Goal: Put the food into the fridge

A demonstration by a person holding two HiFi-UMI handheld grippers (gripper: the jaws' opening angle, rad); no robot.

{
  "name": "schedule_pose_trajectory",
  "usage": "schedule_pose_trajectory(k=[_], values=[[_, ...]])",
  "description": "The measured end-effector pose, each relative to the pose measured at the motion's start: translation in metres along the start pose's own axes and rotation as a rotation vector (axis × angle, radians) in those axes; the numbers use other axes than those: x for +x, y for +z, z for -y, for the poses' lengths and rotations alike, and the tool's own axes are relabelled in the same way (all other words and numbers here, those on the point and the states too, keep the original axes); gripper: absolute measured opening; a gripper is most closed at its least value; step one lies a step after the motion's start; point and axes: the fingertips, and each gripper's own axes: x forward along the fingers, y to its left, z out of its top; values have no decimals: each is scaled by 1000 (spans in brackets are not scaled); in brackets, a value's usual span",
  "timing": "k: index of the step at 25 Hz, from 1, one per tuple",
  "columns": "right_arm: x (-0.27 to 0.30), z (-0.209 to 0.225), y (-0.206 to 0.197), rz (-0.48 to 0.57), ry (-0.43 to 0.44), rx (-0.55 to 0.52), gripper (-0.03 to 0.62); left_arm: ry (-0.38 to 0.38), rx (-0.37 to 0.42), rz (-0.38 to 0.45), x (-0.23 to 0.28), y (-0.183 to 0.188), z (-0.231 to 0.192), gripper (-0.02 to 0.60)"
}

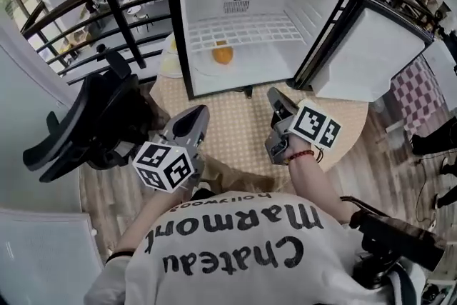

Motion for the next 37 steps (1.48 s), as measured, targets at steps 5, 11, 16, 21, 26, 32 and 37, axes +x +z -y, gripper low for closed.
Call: schedule_pose_trajectory(k=[5,11,16,21,26,32,37], values=[[-62,10,0,-38,5,-127,17,40,-1,22,-11,-16,63,6],[-127,14,-21,-76,43,-225,15,83,-9,53,-45,-53,120,6],[-153,11,-31,-98,62,-259,15,104,-3,55,-62,-62,144,6],[-175,4,-34,-91,88,-312,15,122,10,67,-76,-65,164,6],[-191,2,-38,-110,85,-313,15,150,18,90,-89,-62,178,6],[-206,-2,-39,-107,88,-321,15,162,14,87,-99,-65,189,6],[-216,-9,-37,-95,104,-361,15,162,4,96,-105,-62,197,6]])
